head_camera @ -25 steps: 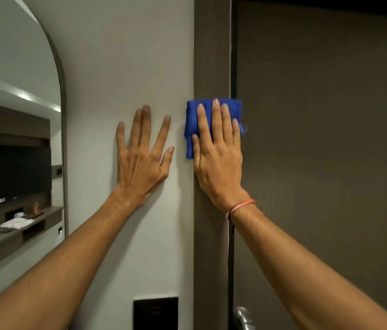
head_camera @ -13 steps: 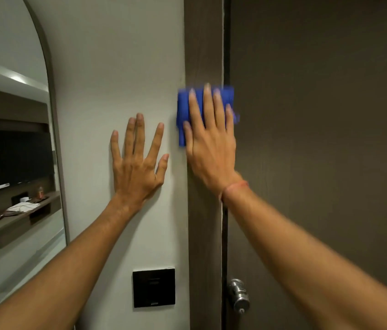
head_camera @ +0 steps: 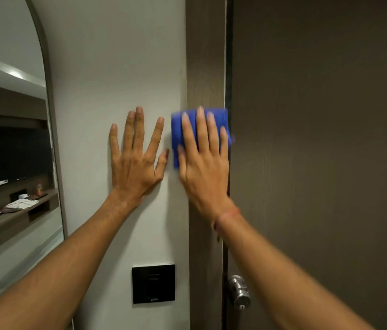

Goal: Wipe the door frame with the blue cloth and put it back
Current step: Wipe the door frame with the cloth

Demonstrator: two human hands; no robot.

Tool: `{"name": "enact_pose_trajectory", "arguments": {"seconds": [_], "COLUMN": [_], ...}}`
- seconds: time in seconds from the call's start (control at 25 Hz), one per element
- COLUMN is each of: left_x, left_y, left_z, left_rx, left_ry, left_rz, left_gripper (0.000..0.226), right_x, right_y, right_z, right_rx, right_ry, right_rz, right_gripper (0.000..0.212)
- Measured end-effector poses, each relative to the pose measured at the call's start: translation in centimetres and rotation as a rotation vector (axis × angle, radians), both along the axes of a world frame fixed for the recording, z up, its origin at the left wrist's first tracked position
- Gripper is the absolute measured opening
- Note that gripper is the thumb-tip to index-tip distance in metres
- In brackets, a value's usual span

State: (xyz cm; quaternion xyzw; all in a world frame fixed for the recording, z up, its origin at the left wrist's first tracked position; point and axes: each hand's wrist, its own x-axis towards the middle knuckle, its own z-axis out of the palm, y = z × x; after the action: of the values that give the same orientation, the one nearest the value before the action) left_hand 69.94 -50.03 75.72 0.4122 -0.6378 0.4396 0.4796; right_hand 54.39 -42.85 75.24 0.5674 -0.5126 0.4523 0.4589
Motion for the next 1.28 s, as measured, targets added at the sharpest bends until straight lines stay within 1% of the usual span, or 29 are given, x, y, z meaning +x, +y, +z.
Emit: {"name": "enact_pose_trajectory", "arguments": {"seconds": [0.04, 0.08, 0.12, 0.16, 0.2, 0.24, 0.4, 0.44, 0.48, 0.56, 0.64, 0.68, 0.72, 0.8, 0.84, 0.88, 1.0, 1.08, 1.2, 1.28], "left_x": [0.0, -0.1, -0.2, -0.1, -0.1, 0.0, 0.0, 0.1, 0.1, 0.2, 0.3, 0.4, 0.4, 0.3, 0.3, 0.2, -0.1, -0.4, -1.5, -3.0], "left_y": [0.0, -0.1, -0.2, -0.2, -0.3, -0.3, 0.5, 0.9, 1.4, 2.4, 3.9, 4.7, 5.5, 6.7, 7.4, 7.9, 8.8, 9.2, 10.1, 11.2], "left_z": [-0.1, -0.1, -0.2, -0.3, -0.2, -0.1, -0.3, -0.3, -0.2, 0.1, -0.3, -0.8, -1.6, -3.9, -5.1, -6.2, -8.9, -9.9, -10.0, -9.4], "left_rx": [-0.007, -0.019, -0.028, -0.035, -0.041, -0.041, 0.03, 0.05, 0.066, 0.116, 0.167, 0.159, 0.131, 0.116, 0.167, 0.248, 0.486, 0.554, 0.578, 0.594], "left_ry": [0.007, 0.015, 0.016, 0.013, 0.008, 0.004, 0.004, -0.001, -0.01, -0.025, -0.023, -0.015, -0.014, -0.041, -0.072, -0.109, -0.175, -0.12, 0.008, 0.025], "left_rz": [0.007, 0.014, 0.018, 0.017, 0.014, 0.012, 0.022, 0.019, 0.02, 0.019, -0.028, -0.058, -0.096, -0.206, -0.269, -0.323, -0.4, -0.454, -0.518, -0.523], "left_gripper": [0.069, 0.069, 0.069, 0.068, 0.068, 0.068, 0.069, 0.069, 0.069, 0.069, 0.067, 0.064, 0.06, 0.053, 0.053, 0.055, 0.054, 0.043, 0.028, 0.023], "right_x": [0.4, 0.7, 0.7, 0.6, 0.5, 0.3, 0.8, 0.9, 0.6, -0.2, -1.0, -1.2, -1.4, -2.1, -2.4, -2.8, -3.9, -4.1, -4.6, -5.5], "right_y": [-0.4, -0.7, -1.2, -1.7, -1.9, -1.7, 1.7, 2.3, 2.7, 3.4, 4.3, 4.8, 5.2, 5.8, 6.2, 6.6, 7.7, 8.2, 9.0, 10.0], "right_z": [4.7, 8.1, 9.4, 8.8, 6.7, 3.1, -15.3, -17.9, -19.1, -18.9, -18.0, -17.6, -17.2, -16.0, -15.1, -14.1, -12.3, -11.7, -10.9, -10.8], "right_rx": [-0.022, -0.058, -0.083, -0.112, -0.119, -0.098, 0.164, 0.181, 0.185, 0.214, 0.212, 0.195, 0.177, 0.129, 0.124, 0.145, 0.282, 0.361, 0.392, 0.392], "right_ry": [-0.046, -0.088, -0.127, -0.129, -0.112, -0.104, -0.126, -0.122, -0.121, -0.1, -0.077, -0.082, -0.09, -0.119, -0.163, -0.229, -0.395, -0.42, -0.494, -0.579], "right_rz": [0.005, -0.005, -0.02, -0.021, -0.013, 0.003, 0.053, 0.054, 0.054, 0.053, 0.069, 0.092, 0.115, 0.143, 0.158, 0.172, 0.149, 0.144, 0.22, 0.236], "right_gripper": [0.058, 0.057, 0.057, 0.056, 0.055, 0.056, 0.065, 0.068, 0.07, 0.079, 0.087, 0.086, 0.08, 0.063, 0.059, 0.06, 0.07, 0.069, 0.057, 0.047]}}
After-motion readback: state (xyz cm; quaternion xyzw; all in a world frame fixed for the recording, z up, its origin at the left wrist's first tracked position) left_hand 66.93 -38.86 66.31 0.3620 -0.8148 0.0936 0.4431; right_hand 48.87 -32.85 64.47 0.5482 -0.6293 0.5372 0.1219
